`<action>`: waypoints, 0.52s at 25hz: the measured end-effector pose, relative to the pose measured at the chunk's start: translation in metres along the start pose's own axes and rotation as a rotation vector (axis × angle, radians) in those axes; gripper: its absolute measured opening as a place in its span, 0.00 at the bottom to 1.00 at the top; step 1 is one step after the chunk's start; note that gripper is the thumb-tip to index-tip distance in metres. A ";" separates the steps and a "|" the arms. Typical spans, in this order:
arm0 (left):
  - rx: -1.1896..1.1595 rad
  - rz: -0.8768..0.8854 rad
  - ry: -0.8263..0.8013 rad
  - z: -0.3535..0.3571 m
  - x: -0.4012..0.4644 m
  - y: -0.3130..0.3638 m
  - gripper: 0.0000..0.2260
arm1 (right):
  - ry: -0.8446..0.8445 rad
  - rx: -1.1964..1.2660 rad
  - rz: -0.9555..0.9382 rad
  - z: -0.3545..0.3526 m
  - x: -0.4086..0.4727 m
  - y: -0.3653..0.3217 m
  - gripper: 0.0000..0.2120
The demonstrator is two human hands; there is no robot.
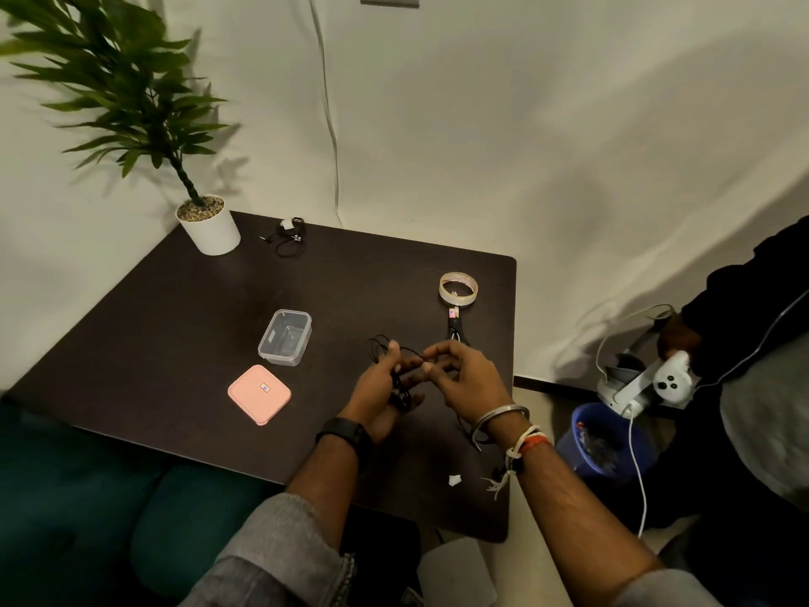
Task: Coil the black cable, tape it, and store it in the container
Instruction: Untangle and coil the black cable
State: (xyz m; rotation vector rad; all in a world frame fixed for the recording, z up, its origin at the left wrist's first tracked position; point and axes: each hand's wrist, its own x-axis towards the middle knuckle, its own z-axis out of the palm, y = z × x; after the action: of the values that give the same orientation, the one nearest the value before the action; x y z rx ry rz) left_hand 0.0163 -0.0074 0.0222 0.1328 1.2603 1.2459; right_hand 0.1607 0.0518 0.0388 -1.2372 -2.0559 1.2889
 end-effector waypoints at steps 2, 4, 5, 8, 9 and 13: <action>-0.219 -0.028 -0.007 0.002 -0.001 -0.001 0.16 | -0.031 -0.002 0.007 0.007 -0.006 0.002 0.07; -0.331 -0.034 -0.030 0.003 0.002 -0.002 0.20 | -0.065 -0.023 0.017 0.011 -0.010 0.003 0.06; -0.361 -0.033 -0.027 0.004 0.003 -0.002 0.21 | -0.082 -0.037 0.020 0.013 -0.012 0.004 0.06; -0.373 -0.023 0.048 0.003 0.008 0.002 0.18 | -0.132 -0.109 0.008 0.010 -0.015 0.006 0.03; -0.315 -0.024 0.065 0.000 0.008 0.004 0.17 | -0.160 -0.137 0.005 0.008 -0.015 0.006 0.03; 0.205 0.036 0.011 -0.009 0.006 0.008 0.16 | -0.260 -0.282 -0.020 -0.007 -0.012 0.006 0.06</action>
State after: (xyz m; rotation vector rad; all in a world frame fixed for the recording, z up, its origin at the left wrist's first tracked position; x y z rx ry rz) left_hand 0.0035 -0.0050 0.0204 0.2981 1.3987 1.1470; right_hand 0.1744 0.0463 0.0385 -1.2116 -2.4998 1.2366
